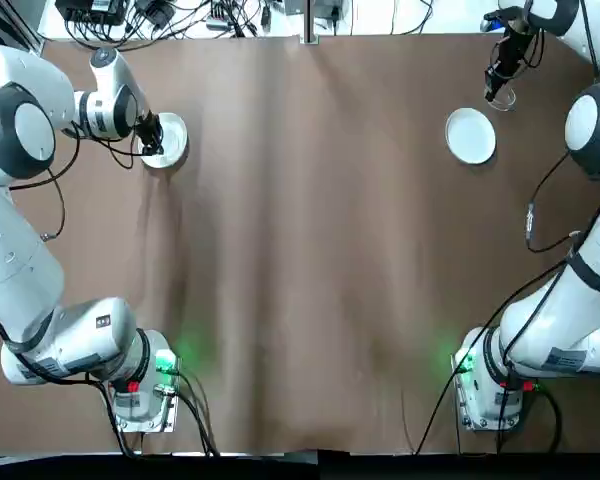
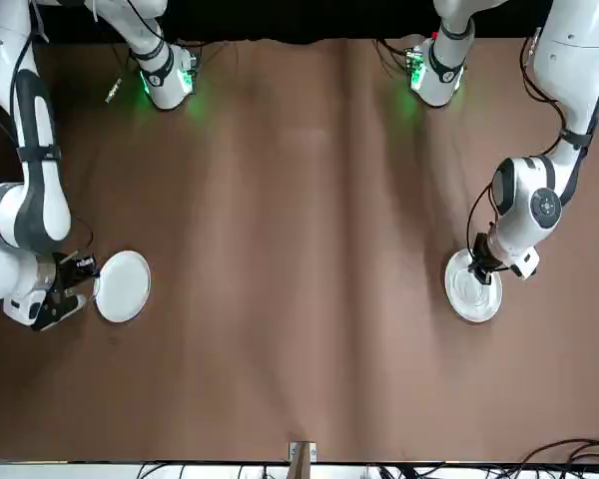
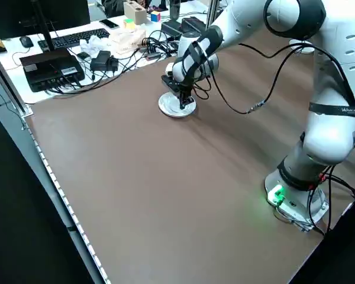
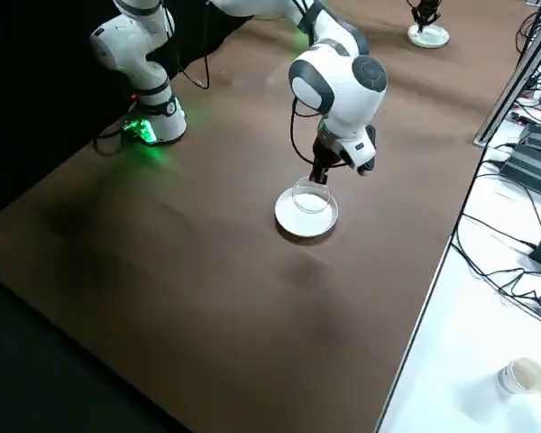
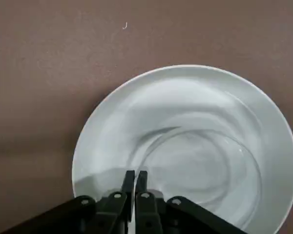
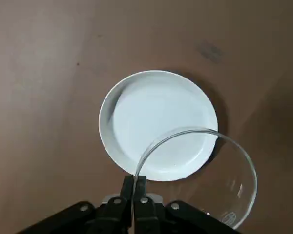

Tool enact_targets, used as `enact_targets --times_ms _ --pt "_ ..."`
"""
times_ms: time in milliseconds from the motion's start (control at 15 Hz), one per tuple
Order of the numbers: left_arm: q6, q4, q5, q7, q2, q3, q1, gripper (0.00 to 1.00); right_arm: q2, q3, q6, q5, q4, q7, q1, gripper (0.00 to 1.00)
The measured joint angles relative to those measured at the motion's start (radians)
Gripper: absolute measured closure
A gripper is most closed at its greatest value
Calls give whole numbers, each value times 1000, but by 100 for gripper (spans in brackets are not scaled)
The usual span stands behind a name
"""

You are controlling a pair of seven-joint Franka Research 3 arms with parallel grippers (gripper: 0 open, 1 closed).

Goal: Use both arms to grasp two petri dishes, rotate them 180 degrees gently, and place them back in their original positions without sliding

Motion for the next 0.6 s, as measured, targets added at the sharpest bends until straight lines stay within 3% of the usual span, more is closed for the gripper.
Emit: enact_targets --times_ms 267,533,600 --pt "0 -2 2 4 0 -1 -1 94 0 1 -2 0 -8 -217 1 96" --pt "0 -2 2 8 0 -1 -1 61 0 1 0 0 -11 -348 1 96" --pt "1 -2 2 8 0 -1 -1 48 0 1 3 0 -11 -383 1 96"
